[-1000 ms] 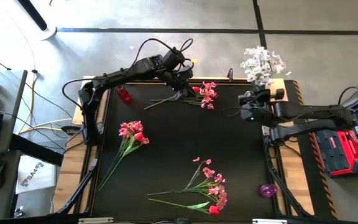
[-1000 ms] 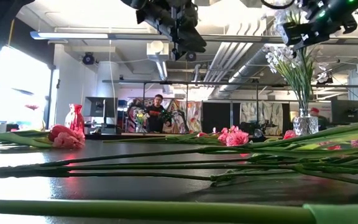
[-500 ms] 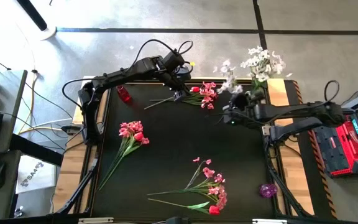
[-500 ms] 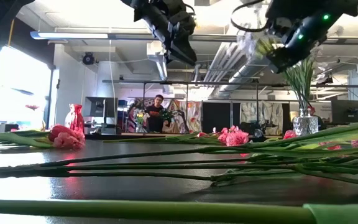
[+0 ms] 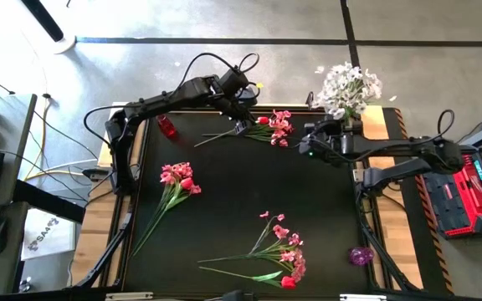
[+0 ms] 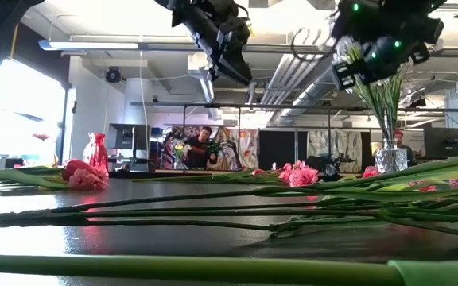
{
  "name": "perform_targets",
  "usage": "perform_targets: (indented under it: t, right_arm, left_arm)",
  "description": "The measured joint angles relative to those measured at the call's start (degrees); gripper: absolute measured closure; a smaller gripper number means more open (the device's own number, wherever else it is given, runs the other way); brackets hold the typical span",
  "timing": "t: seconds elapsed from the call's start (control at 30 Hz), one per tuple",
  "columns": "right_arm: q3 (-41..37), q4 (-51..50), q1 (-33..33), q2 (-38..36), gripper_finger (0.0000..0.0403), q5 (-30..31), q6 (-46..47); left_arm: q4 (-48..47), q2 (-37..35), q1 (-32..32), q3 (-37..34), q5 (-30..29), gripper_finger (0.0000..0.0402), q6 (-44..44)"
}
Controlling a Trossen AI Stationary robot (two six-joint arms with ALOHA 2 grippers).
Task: Sort flowers into vase by color
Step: Put the white flowers into the transparent flower vase
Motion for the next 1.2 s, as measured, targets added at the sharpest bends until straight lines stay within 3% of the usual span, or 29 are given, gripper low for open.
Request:
perform_targets:
  t: [0.37, 0.93, 1.07, 1.2]
  right_arm:
    - [-1.8, 0.5, -0.8, 0.0, 0.0402, 5.8, 0.9]
    - [-1.3, 9.1, -0.6, 0.0, 0.0402, 6.0, -2.7]
    - [-0.5, 17.3, 1.6, 0.0, 0.0402, 4.2, -9.4]
    - [-0.5, 26.9, 4.1, 1.6, 0.0402, -6.6, -27.2]
  left_arm:
    - [0.0, 0.0, -0.8, 0.0, 0.0, 0.0324, -1.4]
    - [-0.1, 0.0, -1.8, 0.0, -1.3, 0.0324, -3.0]
    - [-0.3, 0.0, -2.3, 0.0, -3.5, 0.0324, -2.9]
    - [-0.2, 0.0, -2.6, 0.0, -4.5, 0.0324, -2.9]
